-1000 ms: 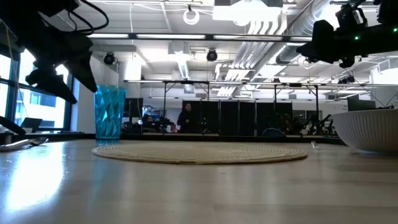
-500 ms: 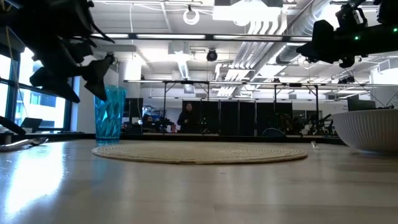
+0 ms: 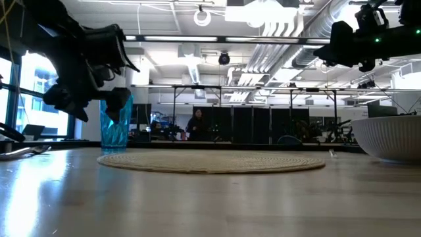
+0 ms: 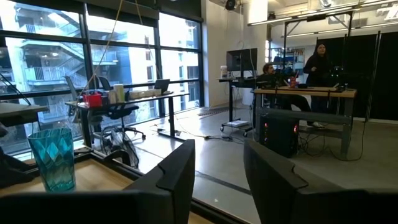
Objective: Pick & Place Utensil
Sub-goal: Put the blue cup on the brown tablemat
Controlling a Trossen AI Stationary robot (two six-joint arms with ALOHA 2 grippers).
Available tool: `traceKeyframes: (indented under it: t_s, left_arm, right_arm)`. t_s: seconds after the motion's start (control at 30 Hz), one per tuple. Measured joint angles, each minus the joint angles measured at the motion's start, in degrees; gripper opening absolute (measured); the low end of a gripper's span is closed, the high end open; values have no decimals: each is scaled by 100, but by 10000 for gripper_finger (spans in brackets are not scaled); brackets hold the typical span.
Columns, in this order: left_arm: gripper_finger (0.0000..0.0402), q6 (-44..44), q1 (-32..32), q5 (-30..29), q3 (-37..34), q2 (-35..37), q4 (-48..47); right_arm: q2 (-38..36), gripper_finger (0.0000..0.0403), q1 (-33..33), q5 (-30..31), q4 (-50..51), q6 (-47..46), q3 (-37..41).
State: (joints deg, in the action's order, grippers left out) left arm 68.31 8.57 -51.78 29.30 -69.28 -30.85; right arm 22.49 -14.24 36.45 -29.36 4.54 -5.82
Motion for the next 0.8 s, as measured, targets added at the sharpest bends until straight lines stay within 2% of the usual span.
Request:
traceKeyframes:
  t_s: [0.27,0.57,0.8]
  left_arm:
    - [399,-104,513,55,2,-480,719]
    - [399,-117,972,-262,2,-1088,1548]
    - [399,-519,1277,-449,2,-1319,2203]
  right_arm:
    - [-1,129,-2,2,0,0,-2]
    - [1,129,-2,2,0,0,0]
    - [0,129,-2,3,0,0,-1]
